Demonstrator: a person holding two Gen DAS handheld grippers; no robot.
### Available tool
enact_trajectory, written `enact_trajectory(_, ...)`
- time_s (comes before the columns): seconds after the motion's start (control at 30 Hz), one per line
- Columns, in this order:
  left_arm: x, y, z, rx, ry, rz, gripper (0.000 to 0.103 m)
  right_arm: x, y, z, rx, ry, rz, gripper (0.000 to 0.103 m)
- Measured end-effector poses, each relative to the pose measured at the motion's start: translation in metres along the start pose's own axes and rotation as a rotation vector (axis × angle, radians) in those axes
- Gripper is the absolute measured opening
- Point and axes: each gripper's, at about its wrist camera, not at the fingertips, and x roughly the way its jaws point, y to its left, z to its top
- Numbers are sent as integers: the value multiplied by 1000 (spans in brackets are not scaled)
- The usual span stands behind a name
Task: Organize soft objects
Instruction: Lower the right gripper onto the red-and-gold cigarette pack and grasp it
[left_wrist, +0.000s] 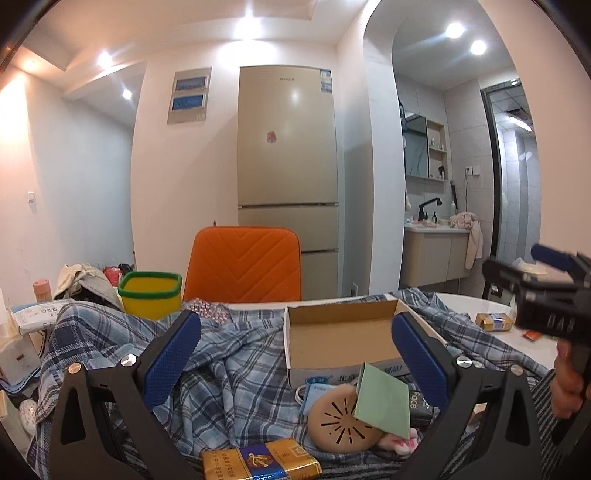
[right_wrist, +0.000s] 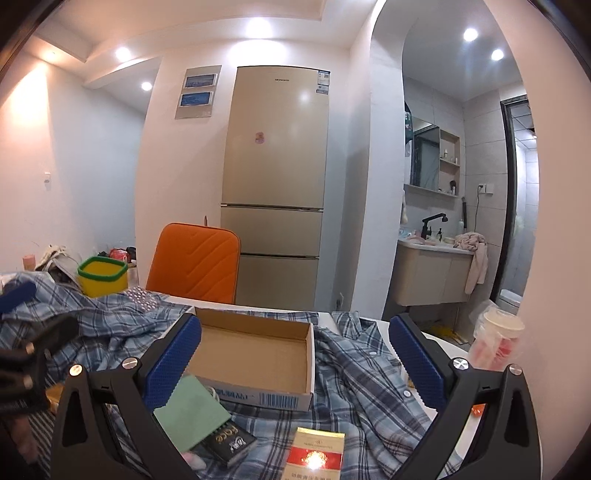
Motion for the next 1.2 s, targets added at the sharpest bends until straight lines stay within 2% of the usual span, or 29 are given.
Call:
enact_trajectory(0.1,7,0,-3,1,46,-5,103,4,-5,3,13,26,-20,103)
enact_trajectory(0.17,13,0,-5,-1,92,-29,103,9,-10,0,38,80,-64,103)
enact_trajectory(0.23,19,-3,-7,0,132,-58,103,11,-16,-8,86,101,-62,103)
enact_trajectory(0.3,22,-5,-10,2,150,-75,103,11,-18,-17,92,97,-61,103)
enact_trajectory(0.4,24,-8,-14,10,161,-82,103,17,-12,-27,52,137,-86,103)
enact_trajectory(0.57,29,-12,-18,22,191,-92,103,32,-15,-44,65,253,-136,103)
enact_trajectory(0.73,36,-12,-22,18,225,-111,103,56,-21,-65,115,427,-88,92)
enact_trajectory(0.9,44,-14,-25,25,267,-139,102,67,-23,-79,126,503,-100,88)
enact_trajectory(0.97,44,-14,-26,27,271,-140,102,76,-24,-86,132,558,-99,88)
enact_trajectory(1.07,47,-15,-27,31,285,-142,102,85,-23,-93,130,621,-96,80)
enact_trajectory(1.13,49,-15,-27,30,296,-145,102,88,-24,-96,133,643,-101,79)
enact_trajectory(1.2,51,-14,-28,27,304,-148,102,91,-25,-99,142,659,-102,74)
